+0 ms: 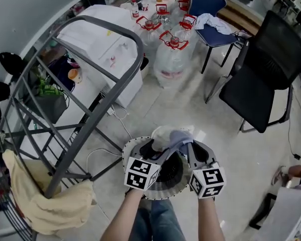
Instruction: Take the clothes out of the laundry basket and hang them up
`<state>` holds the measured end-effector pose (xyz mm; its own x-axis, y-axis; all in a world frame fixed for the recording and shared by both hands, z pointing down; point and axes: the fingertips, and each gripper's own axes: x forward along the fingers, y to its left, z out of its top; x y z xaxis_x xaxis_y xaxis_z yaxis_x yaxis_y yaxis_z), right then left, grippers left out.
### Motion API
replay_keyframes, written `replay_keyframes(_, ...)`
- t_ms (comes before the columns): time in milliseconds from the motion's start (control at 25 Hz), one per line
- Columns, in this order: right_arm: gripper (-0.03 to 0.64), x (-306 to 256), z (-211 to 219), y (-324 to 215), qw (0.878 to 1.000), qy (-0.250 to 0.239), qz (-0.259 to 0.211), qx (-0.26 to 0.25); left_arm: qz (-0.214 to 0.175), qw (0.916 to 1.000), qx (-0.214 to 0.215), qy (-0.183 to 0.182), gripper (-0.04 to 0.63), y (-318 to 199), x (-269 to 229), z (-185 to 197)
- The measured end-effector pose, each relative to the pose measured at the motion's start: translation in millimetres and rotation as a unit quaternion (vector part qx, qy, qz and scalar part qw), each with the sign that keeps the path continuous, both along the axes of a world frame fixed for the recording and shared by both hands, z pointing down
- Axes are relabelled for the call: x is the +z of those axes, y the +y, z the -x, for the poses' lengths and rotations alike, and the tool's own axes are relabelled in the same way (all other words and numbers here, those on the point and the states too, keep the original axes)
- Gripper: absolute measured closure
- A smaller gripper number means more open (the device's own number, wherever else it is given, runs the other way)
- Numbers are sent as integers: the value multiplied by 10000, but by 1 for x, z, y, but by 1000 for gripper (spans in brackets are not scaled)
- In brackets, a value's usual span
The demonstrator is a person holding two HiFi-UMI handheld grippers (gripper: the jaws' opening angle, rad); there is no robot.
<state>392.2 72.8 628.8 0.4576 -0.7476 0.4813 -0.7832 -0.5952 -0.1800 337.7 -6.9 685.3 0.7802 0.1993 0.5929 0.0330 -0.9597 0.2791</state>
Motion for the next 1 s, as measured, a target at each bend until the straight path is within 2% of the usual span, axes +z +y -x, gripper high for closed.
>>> replay_keyframes(280,609,-72,10,8,9989,313,-336,11,-126,9994,30,313,311,11,-63,10)
replay_keyframes(480,609,-131,22,10,9969,564,-538,-78,-192,9990,116,387,311,17,-91,27)
replay_keyframes(760,609,-221,36,9,9914,948,-882,-184,-336,9965,332,694,311,27,-134,46)
replay_keyframes(1000,609,-274,47,10,9841,1327,-1135,-335,-465,9933,440,961,311,40,-156,51)
